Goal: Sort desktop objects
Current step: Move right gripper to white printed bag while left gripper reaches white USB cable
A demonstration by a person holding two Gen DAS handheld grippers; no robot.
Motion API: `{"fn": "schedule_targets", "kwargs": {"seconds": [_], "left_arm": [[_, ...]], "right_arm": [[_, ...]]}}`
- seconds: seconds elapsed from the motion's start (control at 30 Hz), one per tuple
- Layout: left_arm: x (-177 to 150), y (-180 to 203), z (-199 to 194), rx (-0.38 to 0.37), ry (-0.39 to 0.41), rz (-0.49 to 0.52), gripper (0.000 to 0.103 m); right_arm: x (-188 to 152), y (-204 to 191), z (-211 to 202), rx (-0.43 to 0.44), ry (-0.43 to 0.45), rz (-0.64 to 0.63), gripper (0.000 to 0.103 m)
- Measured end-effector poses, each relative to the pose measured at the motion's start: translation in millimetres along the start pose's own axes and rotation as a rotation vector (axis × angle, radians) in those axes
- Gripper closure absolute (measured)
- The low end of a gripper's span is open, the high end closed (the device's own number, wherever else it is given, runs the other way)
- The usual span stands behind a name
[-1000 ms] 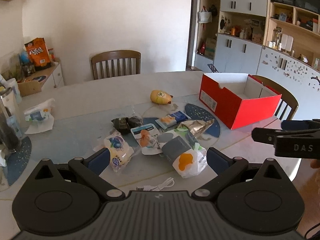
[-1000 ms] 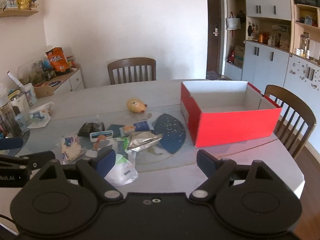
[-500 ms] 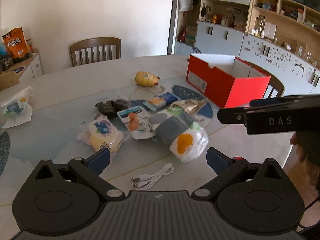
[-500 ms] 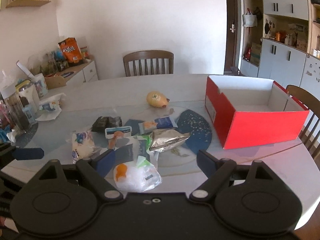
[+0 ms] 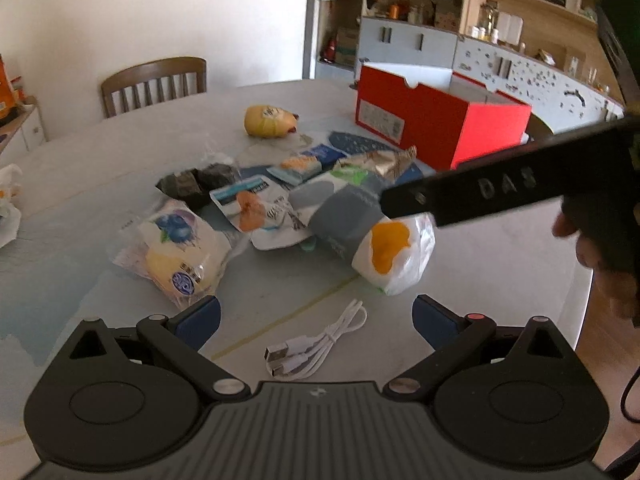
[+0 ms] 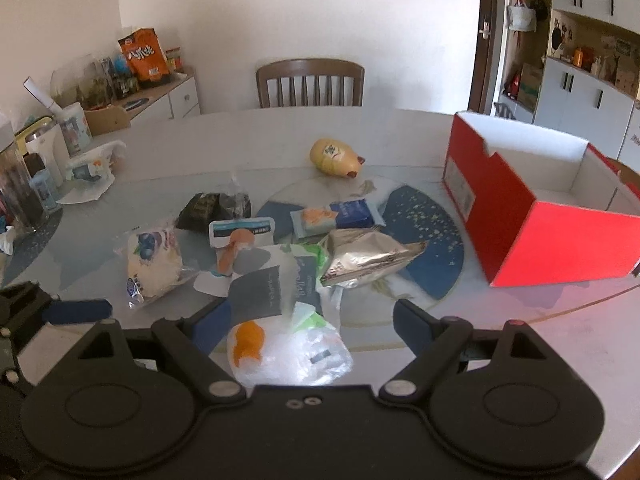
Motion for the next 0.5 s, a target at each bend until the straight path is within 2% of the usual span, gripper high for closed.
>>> {"fn": "schedule_targets", "kwargs": {"seconds": [0.1,0.33,0.47,0.5], "left_arm": [[-4.1,-2.9,7.3,-0.012,-0.016,0.012,0.001],[-11.4,-11.4,19.0,-0.030,-0.055,0.021,0.013],[-12.6,-13.4,23.5,-0.045,-0.073,0.026,0.029],[-12.9,-13.1,23.5,-0.045,-0.071,0.030,0.029]], "right_arm": [[2.4,-3.2,9.5,0.008,-0.007,-0.004,0.015],[3.9,-7.2,26.8,0.009,-0.040,0.004,0.015],[3.4,-10.8,32.9,0.007,-0.054,0.002,0.015],[3.2,-11.5,34.1,0.005,-0.058,0.002,0.015]]}}
Point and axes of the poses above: each gripper's, at about its wrist camera, not at the fingertips, and z roughly the way its jaws point, y to its right, x to its top, the point moved 3 cm from there along z, roughly the way its jaws point, and after that the axes turned 9 degrees about -z, right-handed, at the moved point
